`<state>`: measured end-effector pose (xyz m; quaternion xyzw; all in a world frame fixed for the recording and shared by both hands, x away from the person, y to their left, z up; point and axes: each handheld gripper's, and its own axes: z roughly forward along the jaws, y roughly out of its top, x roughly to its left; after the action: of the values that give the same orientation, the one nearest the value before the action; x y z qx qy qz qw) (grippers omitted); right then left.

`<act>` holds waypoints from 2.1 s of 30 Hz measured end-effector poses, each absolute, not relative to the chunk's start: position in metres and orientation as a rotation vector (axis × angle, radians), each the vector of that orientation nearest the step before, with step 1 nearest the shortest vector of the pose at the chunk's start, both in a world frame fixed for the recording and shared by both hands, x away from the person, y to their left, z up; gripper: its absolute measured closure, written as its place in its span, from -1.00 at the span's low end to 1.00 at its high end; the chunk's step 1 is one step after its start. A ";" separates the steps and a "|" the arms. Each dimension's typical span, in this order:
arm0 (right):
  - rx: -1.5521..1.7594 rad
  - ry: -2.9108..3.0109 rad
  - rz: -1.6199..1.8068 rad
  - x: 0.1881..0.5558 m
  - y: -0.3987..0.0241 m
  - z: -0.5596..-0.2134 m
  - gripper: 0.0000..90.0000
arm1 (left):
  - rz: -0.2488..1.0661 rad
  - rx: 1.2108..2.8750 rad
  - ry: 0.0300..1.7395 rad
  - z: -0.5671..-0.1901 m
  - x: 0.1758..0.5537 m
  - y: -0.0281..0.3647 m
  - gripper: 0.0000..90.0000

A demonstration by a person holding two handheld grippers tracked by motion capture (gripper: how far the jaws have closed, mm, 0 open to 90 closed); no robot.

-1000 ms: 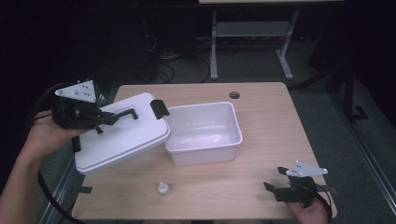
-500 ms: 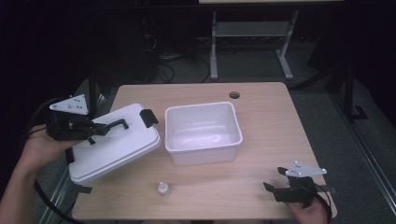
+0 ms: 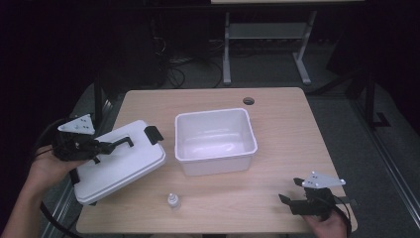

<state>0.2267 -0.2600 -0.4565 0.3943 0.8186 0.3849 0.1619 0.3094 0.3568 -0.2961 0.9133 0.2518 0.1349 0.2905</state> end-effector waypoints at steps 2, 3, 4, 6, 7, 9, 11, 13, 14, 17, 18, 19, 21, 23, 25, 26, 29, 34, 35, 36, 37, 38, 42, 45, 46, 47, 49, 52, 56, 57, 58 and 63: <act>1.126 2.336 1.100 0.227 -0.261 -0.457 -0.54 | 0.357 2.445 0.674 -0.303 0.310 0.356 0.88; 1.126 2.335 1.099 0.227 -0.261 -0.457 -0.54 | 0.353 2.447 0.679 -0.306 0.310 0.356 0.88; 1.128 2.336 1.100 0.227 -0.261 -0.457 -0.54 | 0.349 2.453 0.680 -0.308 0.310 0.356 0.88; 1.127 2.335 1.101 0.227 -0.261 -0.457 -0.54 | 0.346 2.454 0.685 -0.314 0.311 0.355 0.87; 1.126 2.335 1.100 0.227 -0.261 -0.457 -0.54 | 0.344 2.458 0.687 -0.316 0.311 0.355 0.88; 1.127 2.333 1.101 0.226 -0.261 -0.457 -0.54 | 0.341 2.460 0.691 -0.321 0.311 0.354 0.88; 1.128 2.336 1.099 0.226 -0.260 -0.457 -0.54 | 0.335 2.465 0.693 -0.327 0.310 0.353 0.88; 1.127 2.338 1.097 0.226 -0.260 -0.457 -0.54 | 0.331 2.473 0.694 -0.332 0.311 0.353 0.88; 1.126 2.339 1.097 0.226 -0.260 -0.457 -0.54 | 0.326 2.474 0.704 -0.335 0.311 0.354 0.88; 1.126 2.338 1.096 0.226 -0.260 -0.456 -0.54 | 0.317 2.474 0.724 -0.345 0.311 0.356 0.87; 1.125 2.337 1.096 0.226 -0.260 -0.457 -0.54 | 0.311 2.471 0.729 -0.349 0.311 0.356 0.87; 1.127 2.339 1.096 0.226 -0.260 -0.457 -0.54 | 0.307 2.478 0.728 -0.351 0.311 0.356 0.87; 1.123 2.342 1.095 0.227 -0.260 -0.457 -0.54 | 0.299 2.481 0.732 -0.356 0.311 0.355 0.87; 1.122 2.344 1.096 0.227 -0.260 -0.457 -0.54 | 0.286 2.487 0.729 -0.361 0.312 0.354 0.87; 1.122 2.347 1.093 0.227 -0.259 -0.457 -0.54 | 0.274 2.485 0.737 -0.366 0.313 0.353 0.87; 1.120 2.348 1.092 0.227 -0.258 -0.457 -0.54 | 0.266 2.483 0.740 -0.368 0.313 0.353 0.87; 1.120 2.348 1.092 0.227 -0.259 -0.457 -0.54 | 0.238 2.502 0.723 -0.375 0.315 0.350 0.87; 1.117 2.354 1.085 0.227 -0.258 -0.458 -0.54 | 0.242 2.524 0.726 -0.382 0.318 0.347 0.87; 1.117 2.355 1.086 0.227 -0.257 -0.458 -0.54 | 0.242 2.534 0.728 -0.384 0.319 0.347 0.87; 1.114 2.356 1.084 0.227 -0.257 -0.458 -0.54 | 0.240 2.530 0.733 -0.386 0.320 0.347 0.87; 1.113 2.355 1.085 0.227 -0.257 -0.458 -0.54 | 0.237 2.524 0.739 -0.387 0.320 0.348 0.87; 1.115 2.354 1.086 0.227 -0.257 -0.458 -0.54 | 0.232 2.518 0.743 -0.389 0.320 0.348 0.87; 1.115 2.358 1.083 0.227 -0.256 -0.459 -0.54 | 0.227 2.514 0.747 -0.393 0.321 0.348 0.87; 1.110 2.364 1.079 0.227 -0.255 -0.459 -0.54 | 0.229 2.515 0.757 -0.397 0.322 0.350 0.87; 1.108 2.364 1.076 0.227 -0.254 -0.459 -0.54 | 0.229 2.513 0.762 -0.399 0.321 0.350 0.87; 1.103 2.365 1.076 0.227 -0.254 -0.458 -0.54 | 0.228 2.514 0.764 -0.401 0.321 0.351 0.87; 1.103 2.365 1.073 0.226 -0.253 -0.459 -0.54 | 0.229 2.497 0.770 -0.402 0.320 0.352 0.86; 1.112 2.369 1.069 0.227 -0.253 -0.460 -0.54 | 0.220 2.492 0.779 -0.402 0.318 0.353 0.80; 1.110 2.368 1.069 0.226 -0.253 -0.459 -0.54 | 0.223 2.491 0.807 -0.404 0.314 0.350 0.45; 1.110 2.369 1.071 0.226 -0.253 -0.459 -0.54 | 0.219 2.493 0.805 -0.403 0.313 0.349 0.39; 1.111 2.369 1.072 0.226 -0.253 -0.460 -0.54 | 0.214 2.489 0.796 -0.403 0.312 0.347 0.33; 1.109 2.369 1.069 0.226 -0.253 -0.459 -0.54 | 0.223 2.484 0.760 -0.397 0.304 0.341 0.11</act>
<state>0.2259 -0.2533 -0.4590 0.3876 0.8279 0.3737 0.1574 0.3043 0.3411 -0.3970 0.9190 0.2813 0.0824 0.2639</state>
